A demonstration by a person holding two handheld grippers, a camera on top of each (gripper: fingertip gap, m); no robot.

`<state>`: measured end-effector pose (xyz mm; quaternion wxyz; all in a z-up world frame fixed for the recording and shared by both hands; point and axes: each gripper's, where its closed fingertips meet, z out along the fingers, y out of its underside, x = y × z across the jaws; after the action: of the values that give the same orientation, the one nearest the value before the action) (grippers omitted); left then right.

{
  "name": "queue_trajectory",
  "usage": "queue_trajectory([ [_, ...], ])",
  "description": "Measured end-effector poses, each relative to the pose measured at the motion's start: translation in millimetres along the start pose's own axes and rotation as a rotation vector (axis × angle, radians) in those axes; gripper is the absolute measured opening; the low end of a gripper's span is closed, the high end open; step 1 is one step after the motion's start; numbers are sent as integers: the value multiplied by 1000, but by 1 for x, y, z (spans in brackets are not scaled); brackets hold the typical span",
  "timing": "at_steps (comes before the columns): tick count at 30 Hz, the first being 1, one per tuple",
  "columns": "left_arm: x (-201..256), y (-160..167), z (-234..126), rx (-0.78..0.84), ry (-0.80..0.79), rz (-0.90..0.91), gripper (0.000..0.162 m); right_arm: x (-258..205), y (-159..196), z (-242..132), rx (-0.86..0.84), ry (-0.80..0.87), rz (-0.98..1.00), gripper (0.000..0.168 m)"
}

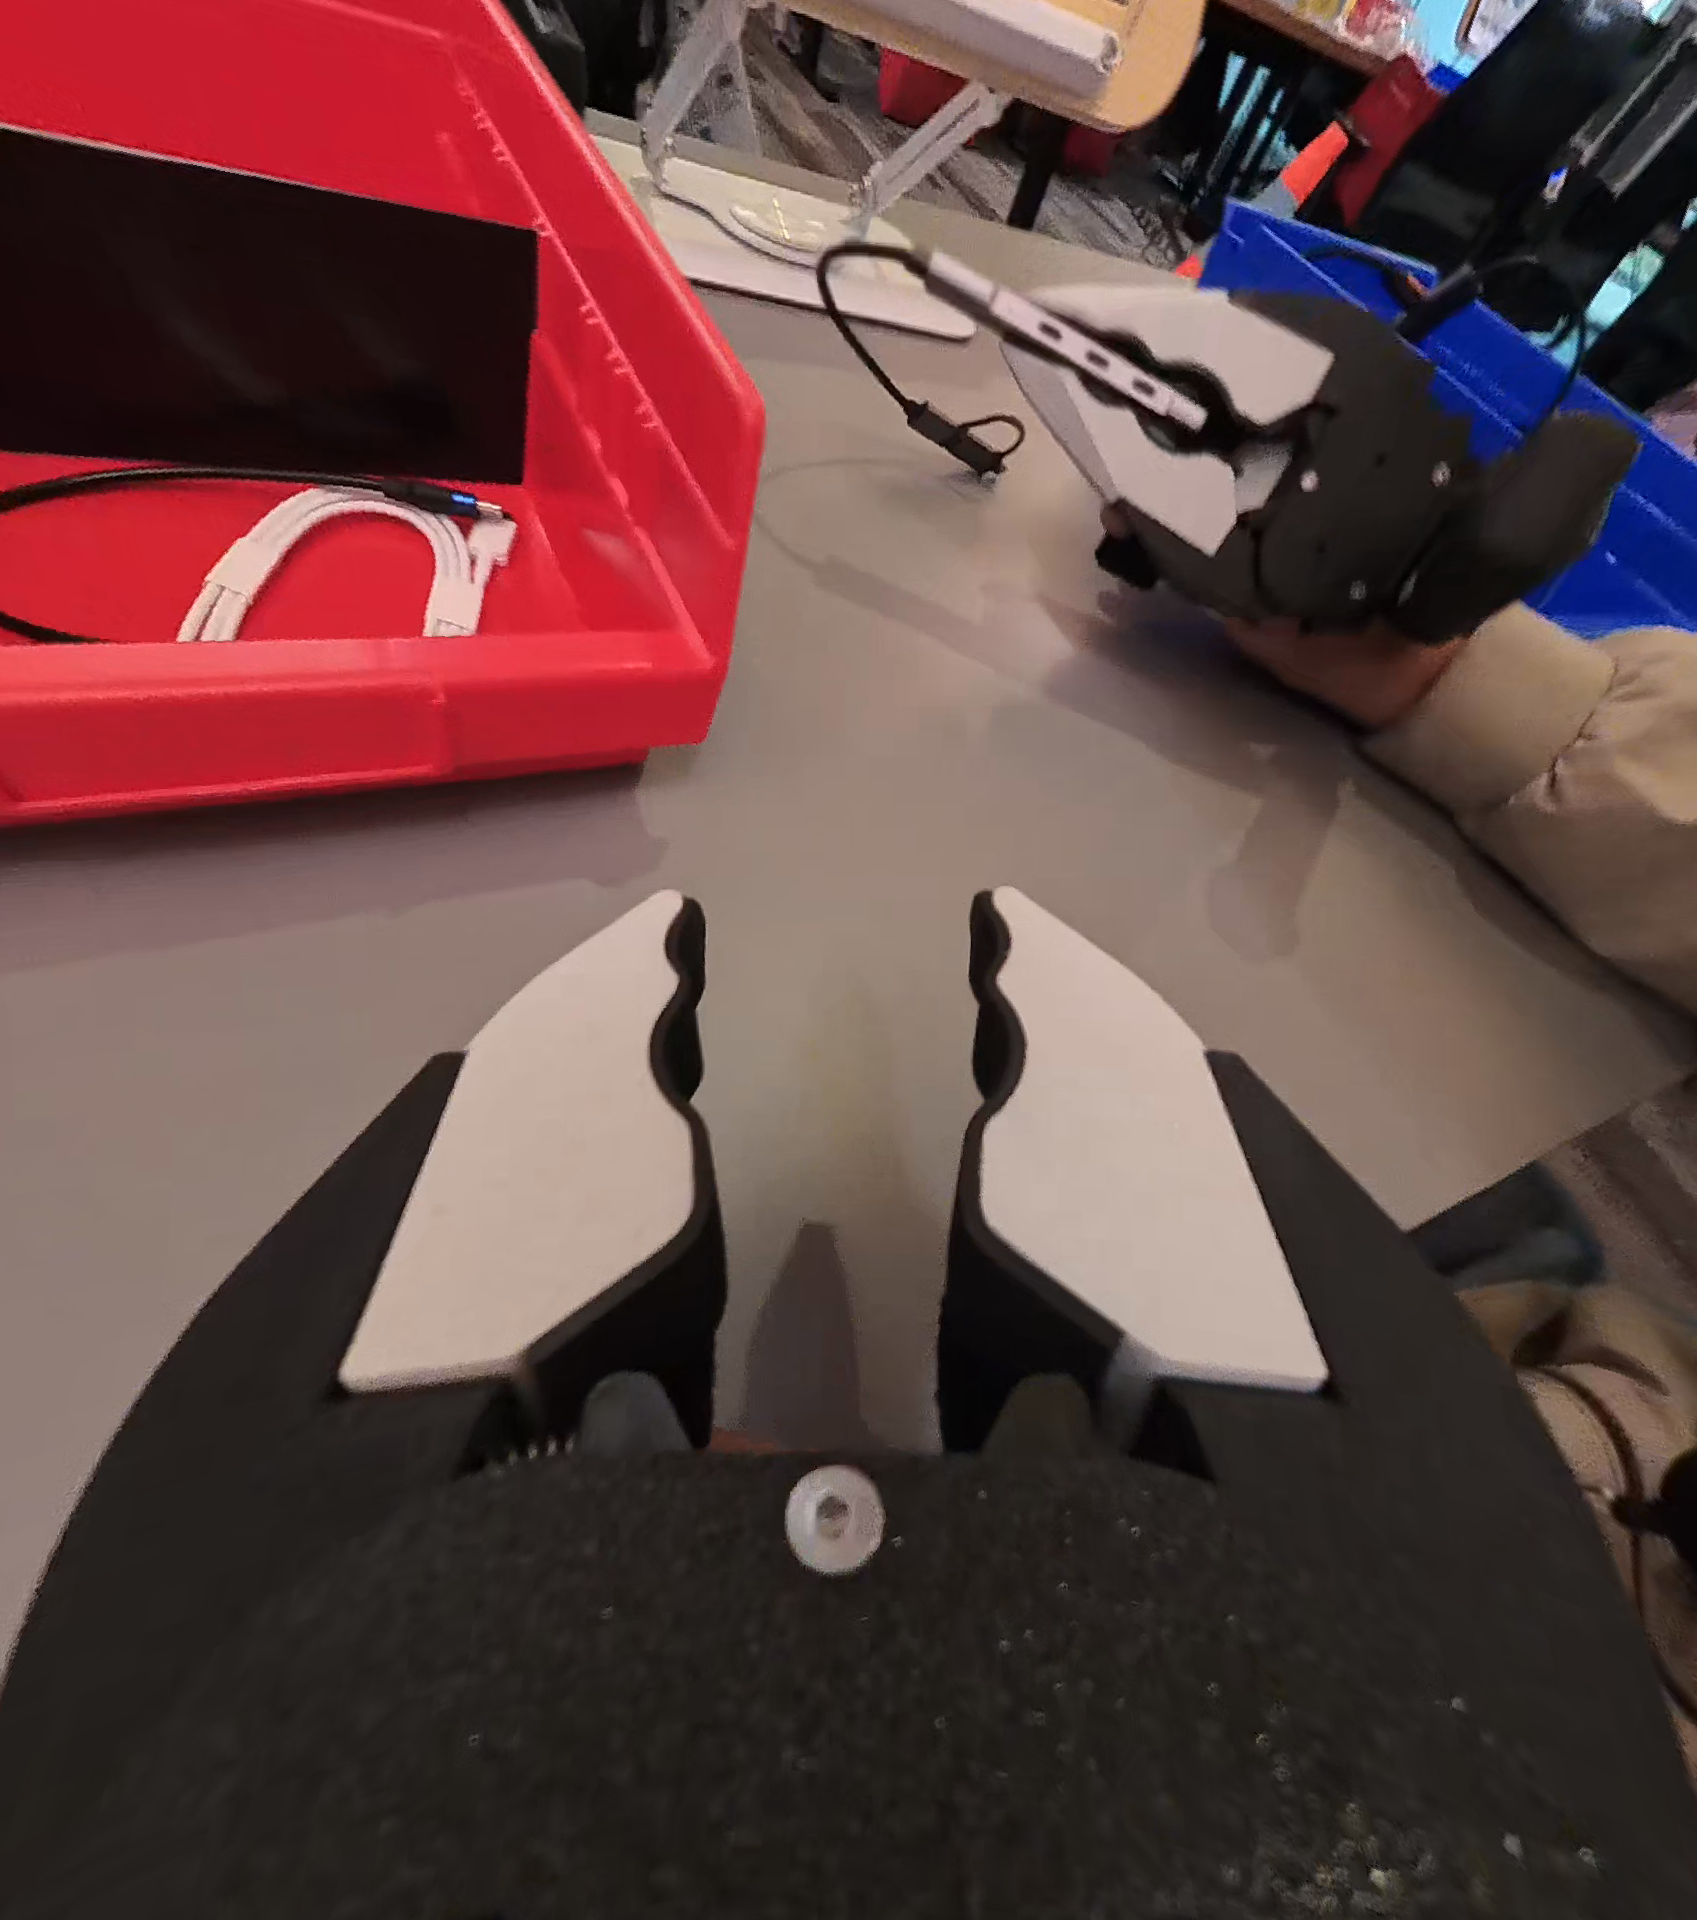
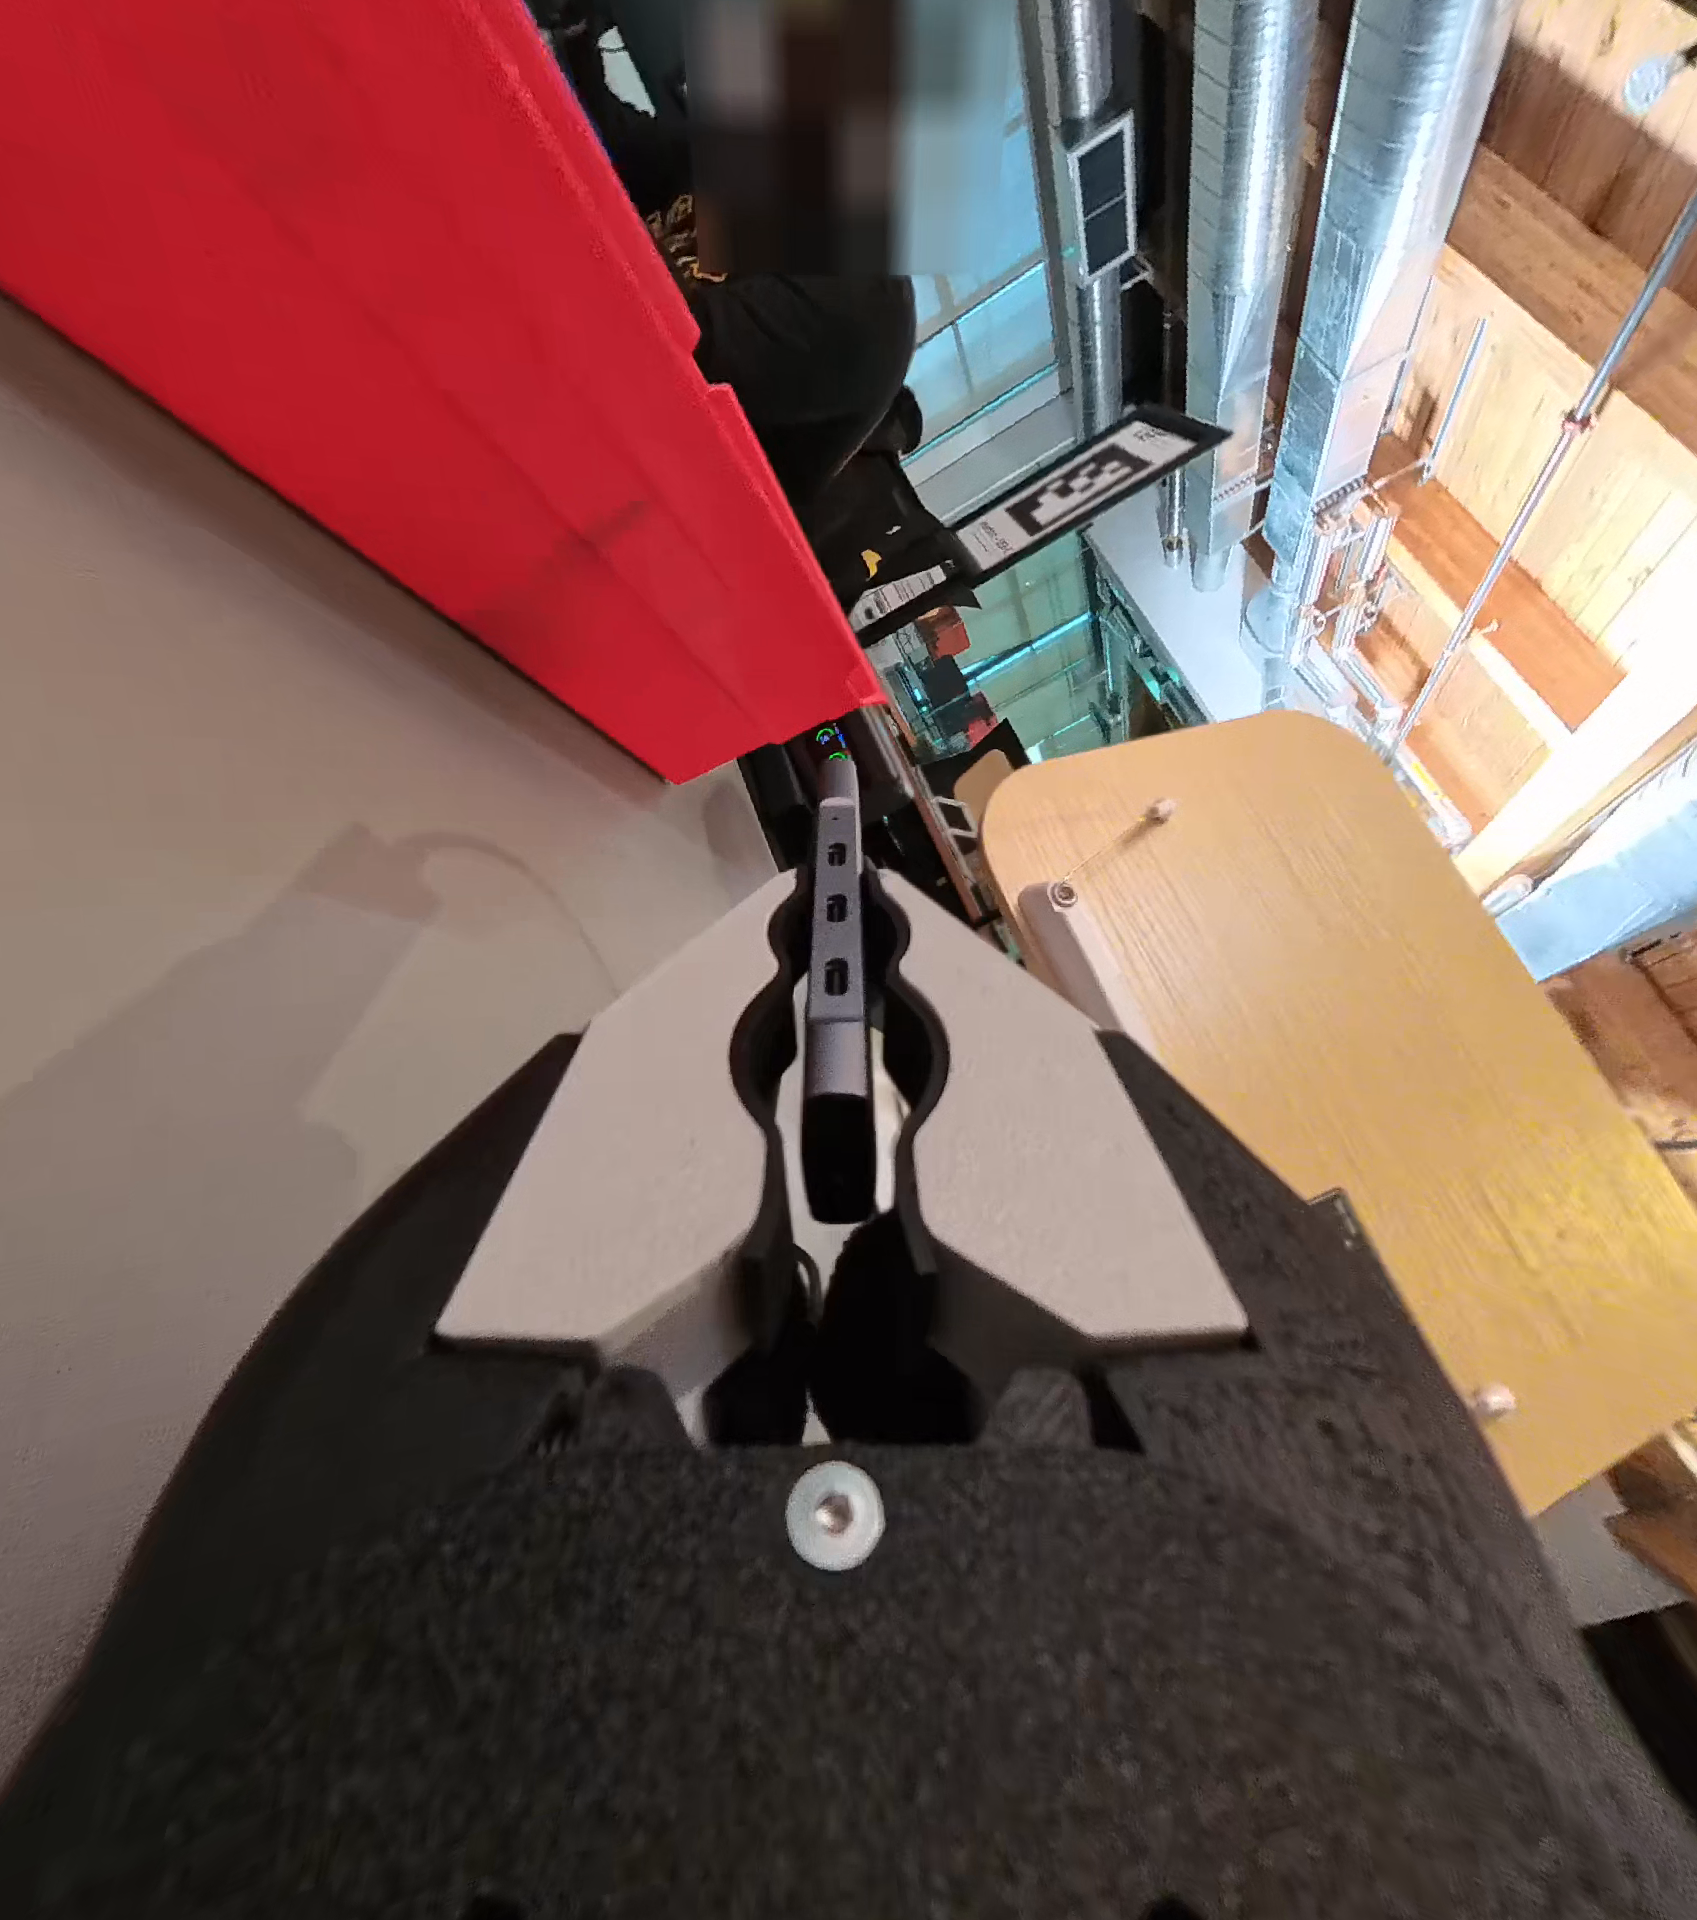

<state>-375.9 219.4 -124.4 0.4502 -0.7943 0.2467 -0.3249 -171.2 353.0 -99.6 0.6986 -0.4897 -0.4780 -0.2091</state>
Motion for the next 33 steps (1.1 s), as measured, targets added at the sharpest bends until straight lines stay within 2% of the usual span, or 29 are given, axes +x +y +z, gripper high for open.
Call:
queue_trajectory([
  [3,-8,-8,6,5,-5,-61,49,-3,-2,1,-1,-7,-16,7],
  [5,-11,-13,10,-12,1,-35,49,-1,-1,1,-1,-2,11,7],
  [8,-3,-31,10,-73,134,185,45,4,3,-1,-2,3,58,7],
  [12,-10,-93,11,-34,237,606,46,6,6,0,-5,-2,107,7],
  [14,-23,-116,24,-70,266,775,36,6,7,0,-4,-4,111,7],
  [16,-43,-132,47,-142,274,866,31,4,7,0,-4,-17,116,7],
  [18,-60,-126,71,-305,342,857,31,4,8,1,-5,-18,118,7],
  [22,-100,-86,106,-767,386,717,32,3,9,1,-6,-34,134,7],
  [24,-109,-69,117,-878,383,675,32,2,10,1,-7,-43,144,7],
  [28,-134,-53,142,-880,253,828,38,0,10,1,-5,-57,159,7],
  [32,-141,-45,156,-835,174,949,30,-1,10,1,-4,-70,170,7],
  [33,-143,-43,156,-833,156,981,23,-1,10,1,-5,-71,171,7],
])
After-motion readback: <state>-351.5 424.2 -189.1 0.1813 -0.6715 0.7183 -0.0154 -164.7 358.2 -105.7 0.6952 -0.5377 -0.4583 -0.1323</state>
